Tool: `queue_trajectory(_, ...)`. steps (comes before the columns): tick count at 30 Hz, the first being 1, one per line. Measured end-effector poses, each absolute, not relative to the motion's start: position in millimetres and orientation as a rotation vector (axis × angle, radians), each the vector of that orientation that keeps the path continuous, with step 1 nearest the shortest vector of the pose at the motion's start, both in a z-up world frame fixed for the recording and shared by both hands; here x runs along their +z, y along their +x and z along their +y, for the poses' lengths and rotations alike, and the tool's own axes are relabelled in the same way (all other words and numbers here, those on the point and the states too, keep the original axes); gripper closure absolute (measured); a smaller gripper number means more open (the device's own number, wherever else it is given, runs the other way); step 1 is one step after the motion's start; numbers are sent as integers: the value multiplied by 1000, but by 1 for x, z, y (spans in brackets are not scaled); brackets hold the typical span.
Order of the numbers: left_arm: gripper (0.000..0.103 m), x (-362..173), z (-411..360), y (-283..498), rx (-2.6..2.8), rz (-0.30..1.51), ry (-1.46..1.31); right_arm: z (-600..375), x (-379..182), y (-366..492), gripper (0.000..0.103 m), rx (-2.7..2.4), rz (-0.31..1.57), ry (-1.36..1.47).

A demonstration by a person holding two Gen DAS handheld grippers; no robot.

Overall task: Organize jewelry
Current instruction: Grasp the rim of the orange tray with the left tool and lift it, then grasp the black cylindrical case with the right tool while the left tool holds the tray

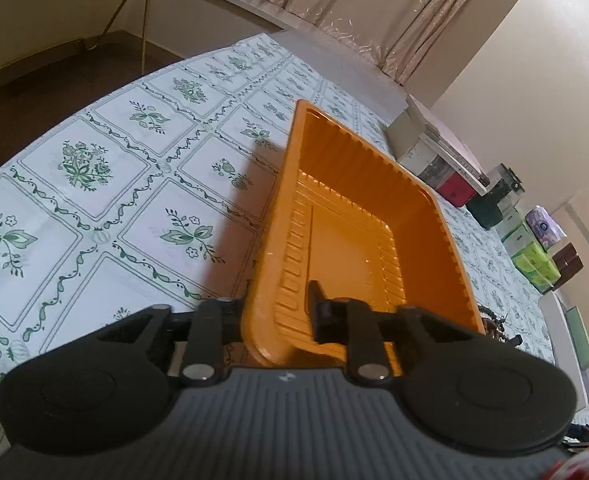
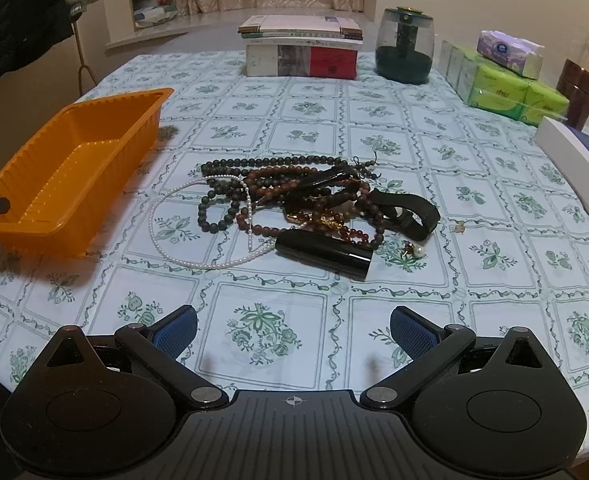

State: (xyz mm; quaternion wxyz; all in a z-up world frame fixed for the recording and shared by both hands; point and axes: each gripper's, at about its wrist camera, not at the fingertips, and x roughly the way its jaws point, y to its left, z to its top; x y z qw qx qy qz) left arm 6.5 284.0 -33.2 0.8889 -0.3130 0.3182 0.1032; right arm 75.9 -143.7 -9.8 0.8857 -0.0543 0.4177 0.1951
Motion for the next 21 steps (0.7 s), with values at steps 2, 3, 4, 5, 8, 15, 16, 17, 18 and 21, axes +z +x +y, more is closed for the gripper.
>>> queue_trajectory(2, 92, -30, 283, 5, 211, 672, -644, -144, -10, 76, 1, 406, 868, -115)
queue_trajectory(3, 92, -27, 281, 5, 211, 679, -632, -144, -10, 76, 1, 406, 870, -113)
queue_trajectory(4, 92, -23, 278, 6, 211, 688, -613, -144, -11, 77, 1, 406, 872, -110)
queue_trajectory(5, 92, -20, 275, 7, 211, 695, -592, -144, -12, 76, 1, 407, 872, -107)
queue_trajectory(8, 92, -5, 263, 10, 212, 706, -500, -145, -13, 76, 1, 411, 869, -100)
queue_trajectory(15, 92, 32, 225, 24, 206, 731, -191, -155, -16, 78, 1, 414, 835, -83)
queue_trajectory(16, 92, 37, 218, 27, 212, 735, -131, -157, -17, 80, 1, 418, 826, -84)
queue_trajectory(17, 91, 41, 212, 29, 218, 738, -84, -158, -18, 82, 1, 423, 814, -89)
queue_trajectory(18, 91, 45, 206, 32, 221, 741, -38, -159, -18, 84, 1, 428, 802, -99)
queue_trajectory(21, 91, 54, 189, 39, 223, 742, 67, -163, -23, 94, 1, 422, 785, -114)
